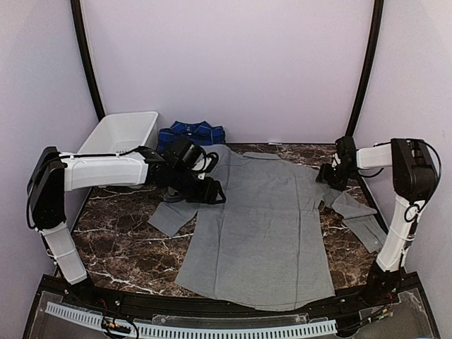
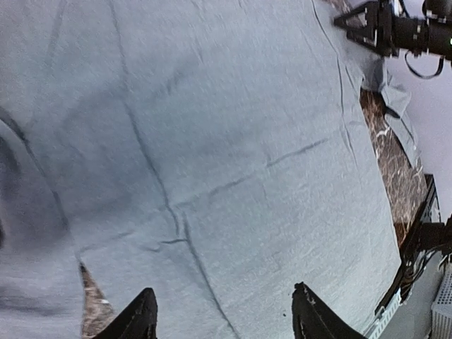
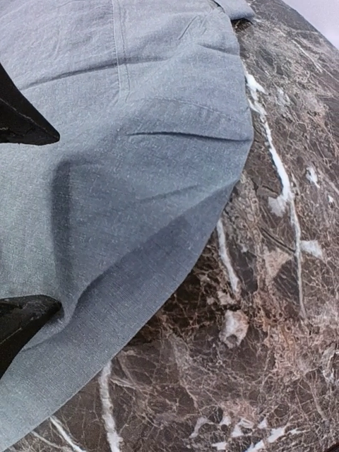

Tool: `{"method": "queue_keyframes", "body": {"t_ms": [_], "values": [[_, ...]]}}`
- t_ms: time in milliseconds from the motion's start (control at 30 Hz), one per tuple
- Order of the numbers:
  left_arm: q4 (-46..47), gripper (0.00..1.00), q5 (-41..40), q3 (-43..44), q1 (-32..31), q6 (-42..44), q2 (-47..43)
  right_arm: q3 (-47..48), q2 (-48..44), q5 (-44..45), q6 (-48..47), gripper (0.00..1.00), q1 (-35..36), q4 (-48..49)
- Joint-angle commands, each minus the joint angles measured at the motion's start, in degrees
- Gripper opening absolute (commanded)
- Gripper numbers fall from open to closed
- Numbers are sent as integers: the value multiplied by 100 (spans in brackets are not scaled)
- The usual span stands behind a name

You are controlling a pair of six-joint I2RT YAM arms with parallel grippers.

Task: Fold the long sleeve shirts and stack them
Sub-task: Adjust the flattened shirt at the center of the board.

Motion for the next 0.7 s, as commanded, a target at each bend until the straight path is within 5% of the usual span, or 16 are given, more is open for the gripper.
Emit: {"method": "queue_keyframes", "body": {"t_ms": [0,667], "values": [[179,63,209,-233,-486,-253,410,197,126,136,-106,70,-94,-103],[-63,64,-429,-1610,-1274,-742,140,-575,-805,-391,124,72,330,174]]}}
